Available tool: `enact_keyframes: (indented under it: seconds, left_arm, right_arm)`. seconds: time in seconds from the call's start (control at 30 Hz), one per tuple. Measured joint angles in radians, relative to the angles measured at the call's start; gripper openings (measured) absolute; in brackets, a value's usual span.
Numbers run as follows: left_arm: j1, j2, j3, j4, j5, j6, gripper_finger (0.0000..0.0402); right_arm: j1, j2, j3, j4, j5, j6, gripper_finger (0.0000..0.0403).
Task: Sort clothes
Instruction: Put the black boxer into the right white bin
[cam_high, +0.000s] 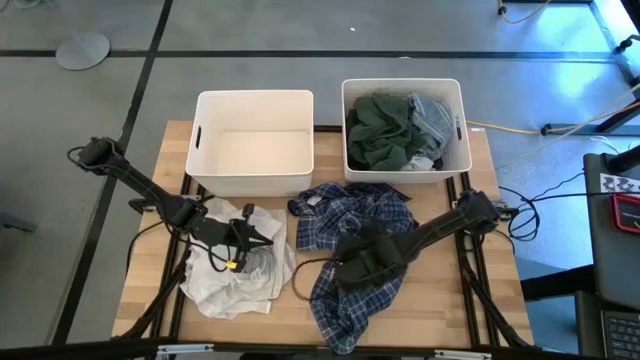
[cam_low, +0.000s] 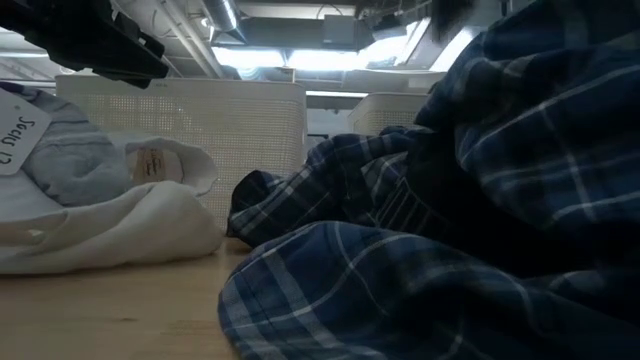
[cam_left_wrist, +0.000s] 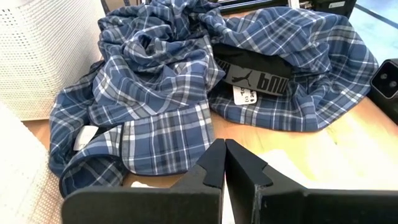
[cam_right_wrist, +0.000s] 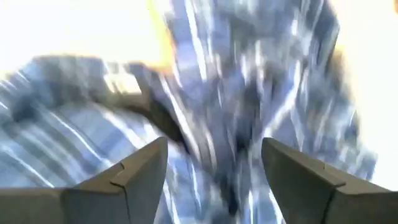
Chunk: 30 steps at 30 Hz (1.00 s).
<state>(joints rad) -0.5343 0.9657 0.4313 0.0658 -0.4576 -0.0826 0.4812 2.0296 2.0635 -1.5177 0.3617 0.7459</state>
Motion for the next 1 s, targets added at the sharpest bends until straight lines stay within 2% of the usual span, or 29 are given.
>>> enact_keyframes:
  seconds: [0.07, 0.13, 0.27, 0.37, 0.5, 0.63, 0.7, 0.83, 0.9, 1.0]
  left_arm:
    - [0.0, 0.0, 0.0, -0.001, 0.0, 0.0, 0.0001]
    - [0.0, 0.0, 0.0, -0.002, 0.0, 0.0, 0.0001]
    - [0.0, 0.0, 0.0, -0.002, 0.0, 0.001, 0.0001]
    - [0.0, 0.0, 0.0, -0.002, 0.0, 0.002, 0.0001]
    - [0.0, 0.0, 0.0, 0.001, 0.0, 0.003, 0.0001]
    - [0.0, 0.0, 0.0, 0.002, 0.0, 0.003, 0.0001]
    - [0.0, 0.0, 0.0, 0.002, 0.0, 0.005, 0.0001]
    - [0.0, 0.0, 0.0, 0.002, 0.0, 0.005, 0.0001]
    - [0.0, 0.0, 0.0, 0.002, 0.0, 0.002, 0.0001]
    - [0.0, 0.0, 0.0, 0.002, 0.0, -0.006, 0.0001]
  right_arm:
    - [0.013, -0.001, 0.026, 0.112, 0.071, -0.086, 0.0261]
    - [0.029, 0.0, 0.021, 0.255, 0.098, -0.201, 0.026]
    - [0.044, 0.011, -0.058, 0.537, 0.074, -0.401, 0.0259]
    - [0.041, 0.025, -0.149, 0.618, 0.064, -0.437, 0.0259]
    - [0.014, 0.025, -0.286, 0.623, 0.029, -0.371, 0.0259]
    - [-0.004, 0.025, -0.364, 0.62, -0.132, -0.305, 0.0259]
    - [-0.003, 0.025, -0.371, 0.575, -0.229, -0.268, 0.0259]
    - [0.007, 0.017, -0.335, 0.418, -0.352, -0.117, 0.0259]
    - [0.021, 0.005, -0.308, 0.353, -0.382, -0.05, 0.0259]
    - [0.051, -0.001, -0.279, 0.287, -0.36, 0.005, 0.0259]
